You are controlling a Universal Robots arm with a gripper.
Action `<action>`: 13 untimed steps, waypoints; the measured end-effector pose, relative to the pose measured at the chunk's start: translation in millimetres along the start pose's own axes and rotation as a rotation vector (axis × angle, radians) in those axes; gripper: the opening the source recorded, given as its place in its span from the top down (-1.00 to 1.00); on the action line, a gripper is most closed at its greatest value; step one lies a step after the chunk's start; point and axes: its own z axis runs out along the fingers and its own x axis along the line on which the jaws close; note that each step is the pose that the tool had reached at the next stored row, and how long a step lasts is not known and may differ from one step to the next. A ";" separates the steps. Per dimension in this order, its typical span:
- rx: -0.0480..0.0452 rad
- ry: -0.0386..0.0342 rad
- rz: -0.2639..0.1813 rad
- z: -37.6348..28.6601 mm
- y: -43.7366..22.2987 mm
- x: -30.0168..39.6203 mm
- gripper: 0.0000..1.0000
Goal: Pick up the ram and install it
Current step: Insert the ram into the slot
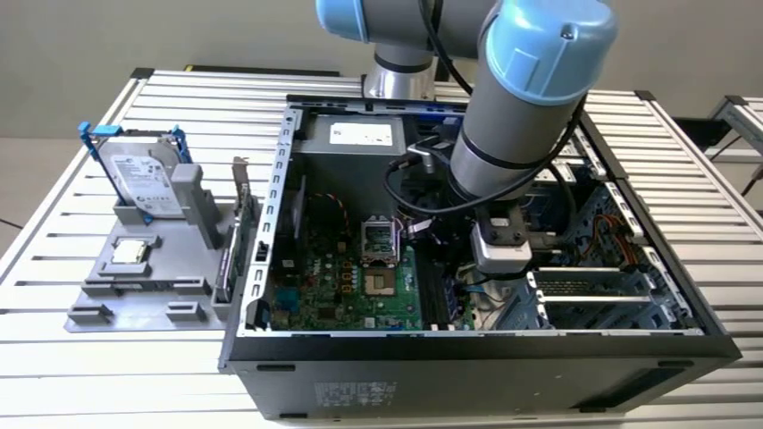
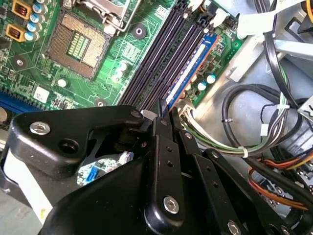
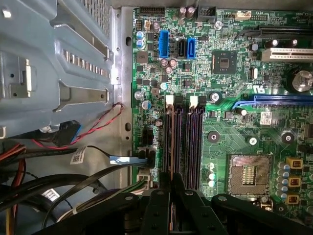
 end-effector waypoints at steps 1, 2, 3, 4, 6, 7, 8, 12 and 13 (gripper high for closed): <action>-0.0001 0.0000 0.000 0.0 0.0 0.2 1.00; -0.0004 -0.0001 0.000 -0.1 -0.1 0.6 1.00; -0.0005 -0.0001 0.000 -0.2 -0.4 0.9 1.00; -0.0003 0.0000 0.000 -0.1 -0.6 1.4 1.00; -0.0004 -0.0001 0.000 -0.1 -1.1 2.0 1.00; -0.0004 -0.0001 0.000 -0.1 -1.5 2.1 1.00; -0.0003 -0.0001 0.000 -0.1 -2.1 2.1 1.00; -0.0003 0.0000 0.000 0.2 -4.1 2.1 1.00; -0.0003 0.0000 0.000 0.4 -4.2 2.1 1.00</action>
